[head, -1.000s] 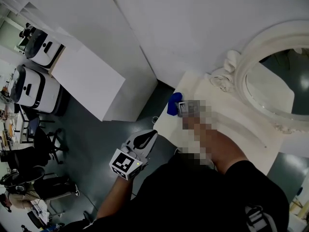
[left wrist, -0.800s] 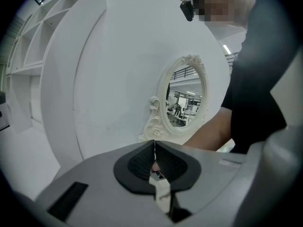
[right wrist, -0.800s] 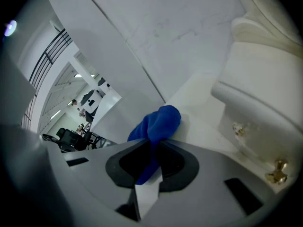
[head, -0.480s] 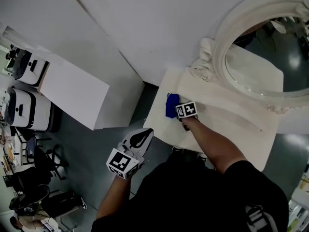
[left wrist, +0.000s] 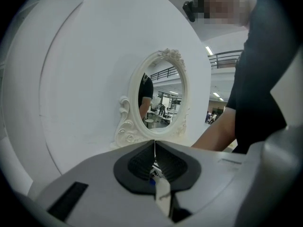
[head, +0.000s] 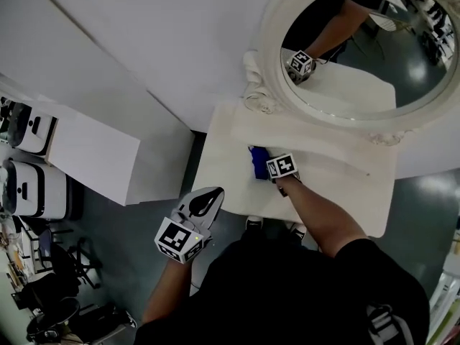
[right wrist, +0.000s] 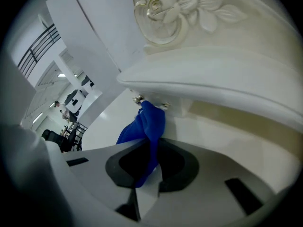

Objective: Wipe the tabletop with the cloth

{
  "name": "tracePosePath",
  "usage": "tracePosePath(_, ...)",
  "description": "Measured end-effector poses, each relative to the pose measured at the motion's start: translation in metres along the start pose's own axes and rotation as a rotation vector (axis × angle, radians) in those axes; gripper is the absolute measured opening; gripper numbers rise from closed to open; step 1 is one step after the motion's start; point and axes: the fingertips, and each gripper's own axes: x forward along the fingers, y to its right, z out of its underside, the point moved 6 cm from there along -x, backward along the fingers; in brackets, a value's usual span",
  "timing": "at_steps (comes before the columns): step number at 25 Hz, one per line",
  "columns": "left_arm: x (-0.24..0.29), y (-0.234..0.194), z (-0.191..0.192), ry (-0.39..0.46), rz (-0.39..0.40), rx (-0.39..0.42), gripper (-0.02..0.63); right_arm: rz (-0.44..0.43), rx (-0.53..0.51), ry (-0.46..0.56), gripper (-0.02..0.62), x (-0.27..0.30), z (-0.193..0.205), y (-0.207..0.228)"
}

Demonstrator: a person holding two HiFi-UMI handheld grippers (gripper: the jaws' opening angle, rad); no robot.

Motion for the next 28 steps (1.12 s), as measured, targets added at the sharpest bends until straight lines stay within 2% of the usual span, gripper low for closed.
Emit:
tracePosePath(6,0.037,0.039,-0.01,-0.002,0.065,0.025,0.012,0.071,0.047,0.0,0.04,-0.048,0.041,0.062)
tracePosePath(18,0.109,0.115,-0.033,-0.019,0.207,0.085,0.012,0.214,0.215,0.046,0.04,-0.156,0.127,0.185)
tracePosePath(28,0.168,0.164,-0.046,-0.036,0.32,0.119,0.012,0.324,0.312,0.05,0.04,-0.228,0.193,0.263)
